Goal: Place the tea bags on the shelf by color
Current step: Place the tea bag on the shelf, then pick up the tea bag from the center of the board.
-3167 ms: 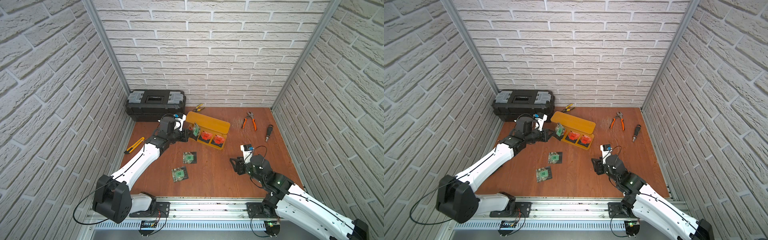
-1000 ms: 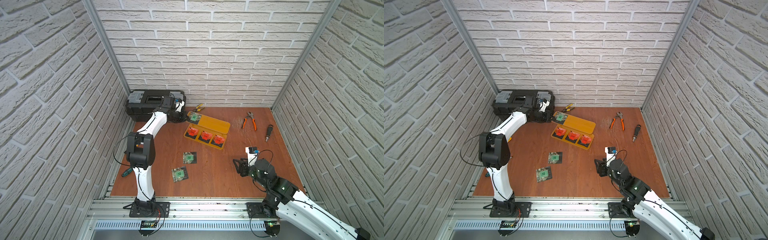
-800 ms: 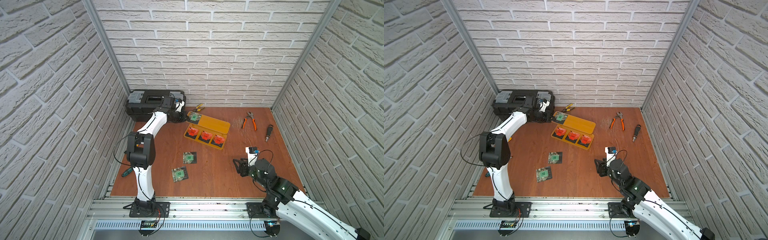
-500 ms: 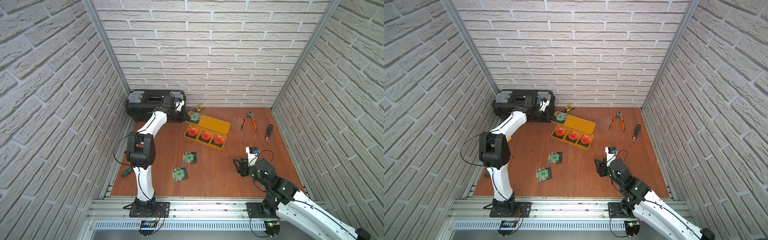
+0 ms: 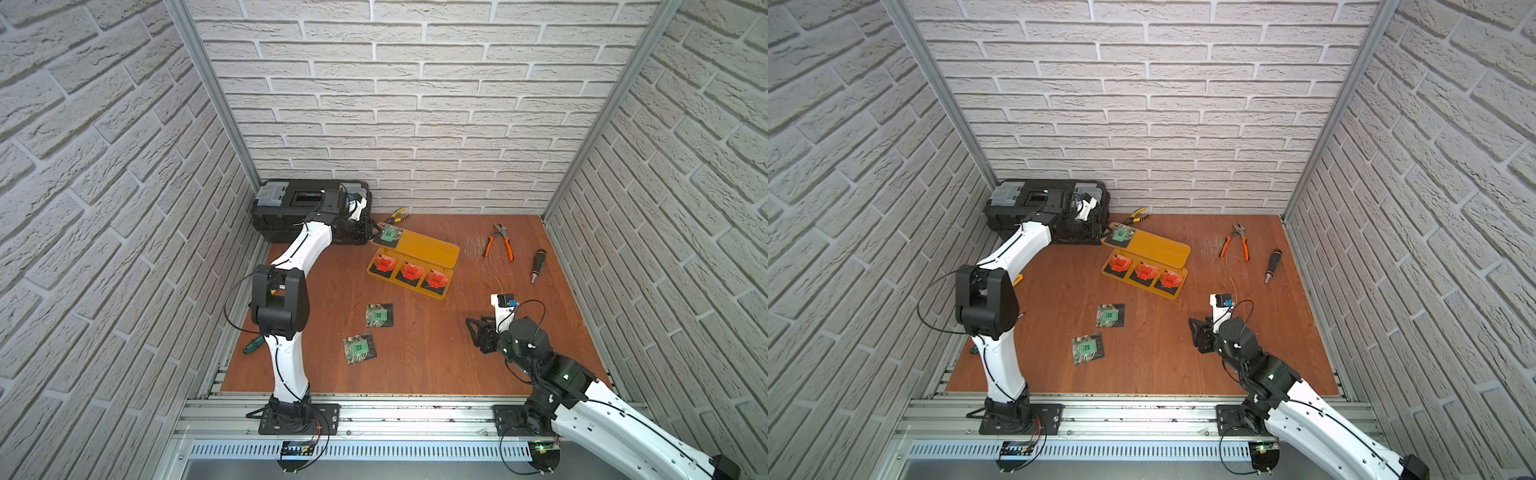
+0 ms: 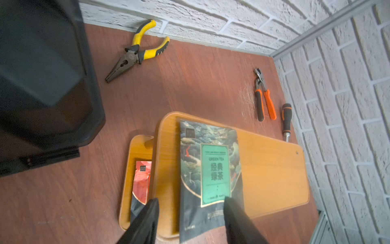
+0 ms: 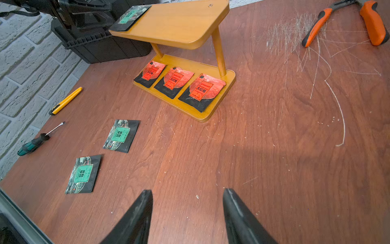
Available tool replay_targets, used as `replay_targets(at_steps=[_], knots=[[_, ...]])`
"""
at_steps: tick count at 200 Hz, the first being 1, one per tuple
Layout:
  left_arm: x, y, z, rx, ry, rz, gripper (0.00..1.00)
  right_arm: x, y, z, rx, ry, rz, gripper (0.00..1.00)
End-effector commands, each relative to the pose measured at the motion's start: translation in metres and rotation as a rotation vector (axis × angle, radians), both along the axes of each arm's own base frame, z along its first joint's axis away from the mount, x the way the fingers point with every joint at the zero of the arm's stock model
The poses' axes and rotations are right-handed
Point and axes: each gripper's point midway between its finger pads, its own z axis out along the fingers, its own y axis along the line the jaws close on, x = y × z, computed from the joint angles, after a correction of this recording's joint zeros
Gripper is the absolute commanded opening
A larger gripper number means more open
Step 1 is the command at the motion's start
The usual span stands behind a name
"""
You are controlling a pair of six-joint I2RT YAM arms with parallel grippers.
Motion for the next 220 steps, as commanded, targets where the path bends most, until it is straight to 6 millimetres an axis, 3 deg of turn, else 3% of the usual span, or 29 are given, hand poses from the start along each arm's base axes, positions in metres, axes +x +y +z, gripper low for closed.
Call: replay_targets(at_steps=[1, 57, 87, 134, 220], knots=[[-0.004, 0.015, 0.025, 0.002, -0.080, 0.061, 0.65, 0.005, 0.008, 0.002, 0.023, -0.015, 0.022, 0.58], [-0.042, 0.024, 0.046, -0.071, -0.156, 0.126, 0.82, 0.005, 0.033, -0.007, 0.034, 0.055, 0.128, 0.58], [-0.069, 0.030, 0.044, -0.110, -0.174, 0.167, 0.91, 0.005, 0.054, -0.013, 0.079, 0.101, 0.199, 0.58], [-0.125, 0.038, 0.013, -0.086, -0.155, 0.225, 0.99, 0.004, 0.084, -0.025, 0.147, 0.175, 0.290, 0.58], [-0.221, 0.043, -0.052, -0.021, -0.049, 0.278, 0.98, -0.001, 0.134, -0.041, 0.158, 0.263, 0.404, 0.58]])
